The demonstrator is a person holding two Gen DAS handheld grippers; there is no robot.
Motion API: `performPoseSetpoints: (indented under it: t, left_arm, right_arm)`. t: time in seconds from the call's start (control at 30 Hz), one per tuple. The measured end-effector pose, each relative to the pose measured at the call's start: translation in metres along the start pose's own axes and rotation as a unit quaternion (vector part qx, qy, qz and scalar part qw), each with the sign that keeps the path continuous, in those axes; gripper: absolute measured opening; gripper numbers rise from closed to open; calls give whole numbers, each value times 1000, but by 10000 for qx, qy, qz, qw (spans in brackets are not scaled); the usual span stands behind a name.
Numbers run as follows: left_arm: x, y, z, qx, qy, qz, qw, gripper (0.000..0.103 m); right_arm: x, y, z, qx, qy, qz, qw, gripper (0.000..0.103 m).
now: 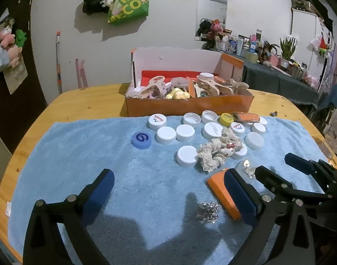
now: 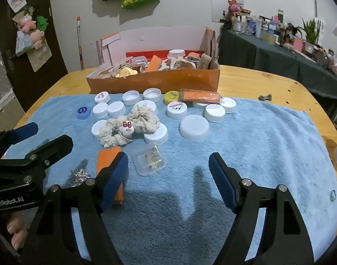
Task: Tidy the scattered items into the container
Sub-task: 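Withdraw both grippers from the box back over the towel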
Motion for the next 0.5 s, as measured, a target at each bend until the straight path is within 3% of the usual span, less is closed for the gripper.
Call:
performPoseSetpoints:
  t: [0.5]
  left_arm:
    - [11,10,5,157,38,-167,9997,103]
  right_arm:
    - [5,2,4,86,13,13,10000,80]
Point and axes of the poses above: each gripper's, at about its wrist camera, not at the fingertips, and z roughly the way its jaws point, y to its left, x to its underside, the point moved 6 cm from there along z, roughly the way its jaws point
